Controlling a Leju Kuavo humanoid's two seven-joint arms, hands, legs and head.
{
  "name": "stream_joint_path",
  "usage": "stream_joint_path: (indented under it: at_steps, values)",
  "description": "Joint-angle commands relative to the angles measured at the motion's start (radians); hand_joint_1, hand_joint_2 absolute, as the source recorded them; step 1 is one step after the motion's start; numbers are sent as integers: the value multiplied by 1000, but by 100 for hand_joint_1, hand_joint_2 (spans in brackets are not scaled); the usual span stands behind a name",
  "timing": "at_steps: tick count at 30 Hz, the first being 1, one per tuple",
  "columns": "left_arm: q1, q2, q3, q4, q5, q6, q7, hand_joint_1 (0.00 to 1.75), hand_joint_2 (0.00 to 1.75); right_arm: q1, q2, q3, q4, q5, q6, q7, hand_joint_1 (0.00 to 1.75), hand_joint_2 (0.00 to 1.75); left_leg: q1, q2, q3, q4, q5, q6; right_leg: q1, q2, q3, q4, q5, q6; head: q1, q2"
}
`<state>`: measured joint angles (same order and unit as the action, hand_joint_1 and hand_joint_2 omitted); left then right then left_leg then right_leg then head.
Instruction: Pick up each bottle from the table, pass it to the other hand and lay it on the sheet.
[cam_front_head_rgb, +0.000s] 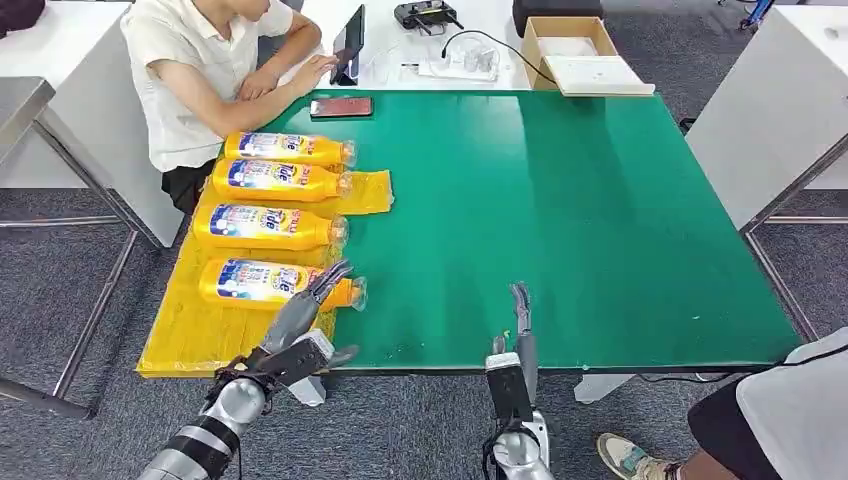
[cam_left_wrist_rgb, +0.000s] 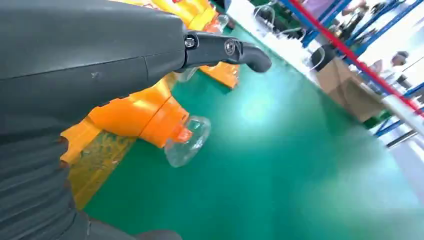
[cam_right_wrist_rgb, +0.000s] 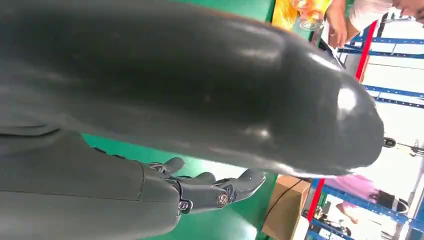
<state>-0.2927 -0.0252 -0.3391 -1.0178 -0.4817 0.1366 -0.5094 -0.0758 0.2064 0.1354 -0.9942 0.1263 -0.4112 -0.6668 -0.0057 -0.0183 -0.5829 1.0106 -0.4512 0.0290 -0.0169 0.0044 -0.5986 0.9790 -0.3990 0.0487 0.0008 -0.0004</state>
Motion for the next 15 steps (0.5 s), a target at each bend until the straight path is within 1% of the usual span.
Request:
stream_joint_path:
  at_steps: [1, 4, 5, 7, 8, 9, 10, 11, 12, 13, 15]
  values:
    - [204, -51, 14, -347, 238, -9, -122, 0, 175, 73, -50, 141, -219, -3, 13, -31, 0, 0, 1, 4, 1, 1, -3, -2, 1, 2, 1, 1, -2, -2, 0, 0]
    - [219, -41, -4, -368, 266, -16, -110, 0, 175, 71, -55, 147, -203, -6, 16, -31, 0, 0, 1, 2, 1, 0, -2, -1, 1, 1, 1, 0, -1, -1, 0, 0]
    - [219, -39, -3, -371, 264, -10, -115, 0, 175, 69, -57, 144, -196, -8, 15, -31, 0, 0, 1, 3, 3, 0, -3, -2, 2, 1, 3, -1, -2, -2, 0, 0]
    - [225, -47, 3, -389, 293, 0, -126, 0, 175, 66, -56, 129, -196, -18, 9, -31, 0, 0, 0, 1, 0, 0, -1, -1, 1, 0, -1, -1, -1, -1, 0, 0]
    - [239, -82, 34, -418, 376, -2, -160, 0, 175, 78, -53, 124, -250, -19, -23, -31, 0, 0, 0, 1, -1, 0, -1, -1, 1, 0, -1, -1, -1, -2, 0, 0]
    - [266, -162, 85, -488, 560, -11, -172, 0, 175, 118, -70, 188, -442, -16, -156, -31, 0, 0, 1, 2, -1, 0, -2, -2, 1, 0, -1, -1, -1, -2, 0, 0]
    - [270, -173, 62, -519, 593, -8, -122, 0, 175, 122, -75, 224, -459, -7, -223, -31, 0, 0, 1, 1, -2, 1, -2, -2, 1, 0, -2, 0, -1, -2, 0, 0]
    - [272, -178, 47, -532, 608, 3, -102, 0, 175, 122, -75, 245, -444, -3, -250, -31, 0, 0, 0, 1, -6, 3, -2, -1, 0, -1, -6, 2, -2, -1, 0, 0]
    - [267, -170, 22, -537, 634, 20, -86, 0, 175, 114, -66, 253, -408, -54, -241, -31, 0, 0, 1, 1, -6, 4, -3, -1, 1, -1, -6, 3, -2, -1, 0, 0]
    - [264, -173, 16, -538, 641, 38, -81, 0, 175, 114, -42, 221, -372, -91, -174, -31, 0, 0, 1, 1, -5, 4, -3, -1, 1, -1, -5, 3, -2, -2, -1, 0]
    - [264, -173, 16, -538, 641, 38, -81, 0, 175, 114, -42, 221, -372, -91, -174, -31, 0, 0, 2, 2, -1, 1, -3, -2, 2, 0, 0, -1, -2, -2, 0, 0]
